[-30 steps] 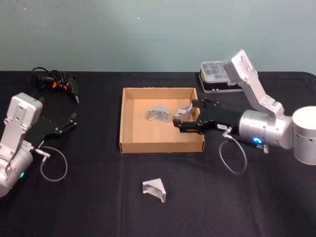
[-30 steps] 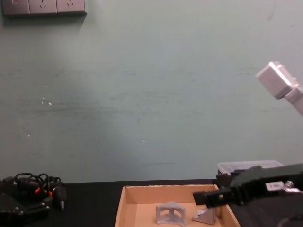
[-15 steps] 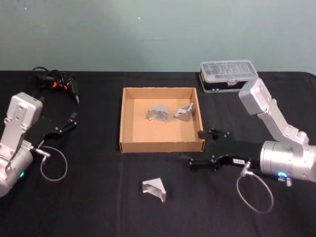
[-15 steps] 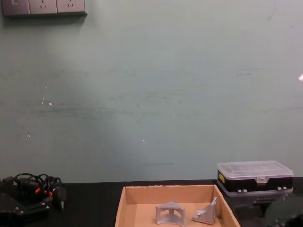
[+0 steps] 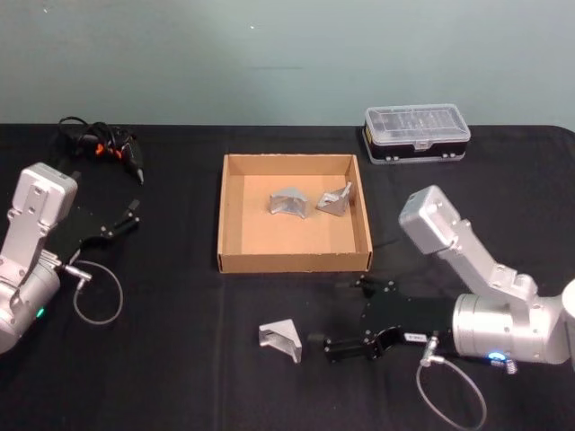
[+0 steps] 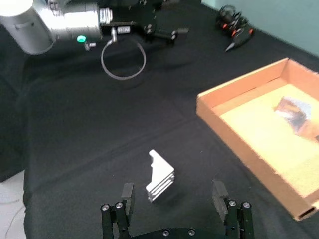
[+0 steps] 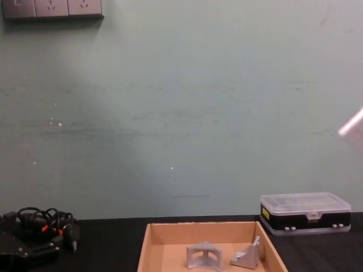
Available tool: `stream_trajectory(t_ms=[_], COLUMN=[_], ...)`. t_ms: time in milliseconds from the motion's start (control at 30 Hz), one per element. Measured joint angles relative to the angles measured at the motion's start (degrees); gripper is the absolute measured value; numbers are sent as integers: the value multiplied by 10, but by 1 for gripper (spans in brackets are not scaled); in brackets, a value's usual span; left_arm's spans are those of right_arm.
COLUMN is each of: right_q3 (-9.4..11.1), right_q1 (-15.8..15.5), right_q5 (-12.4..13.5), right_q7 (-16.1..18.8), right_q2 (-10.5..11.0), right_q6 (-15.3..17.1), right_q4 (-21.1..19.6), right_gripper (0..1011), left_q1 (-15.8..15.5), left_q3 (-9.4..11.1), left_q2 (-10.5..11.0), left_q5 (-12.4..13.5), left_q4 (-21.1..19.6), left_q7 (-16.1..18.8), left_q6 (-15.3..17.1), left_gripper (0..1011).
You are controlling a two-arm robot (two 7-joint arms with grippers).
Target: Use one hand to pick up the angle iron from the table and place it into the box.
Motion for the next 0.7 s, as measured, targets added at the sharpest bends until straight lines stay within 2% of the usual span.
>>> stream_trajectory(t_ms=[133, 400, 700], right_q3=[-17, -33, -51], right_q1=[7, 10, 23], right_q5=[-9, -19, -39], right_q7=[-4, -12, -27], right_q2=[-2, -1, -15], right_q6=[17, 46, 84], right_q4=[-5, -20, -26], right_gripper=[1000, 1000, 1000], left_q1=[0, 0, 0], left_q3=[0, 0, 0], left_q2=[0, 0, 0], left_q5=[0, 0, 0], left_q4=[0, 0, 0], left_q7=[0, 0, 0], left_q6=[0, 0, 0], left_gripper=[1011, 1011, 1011])
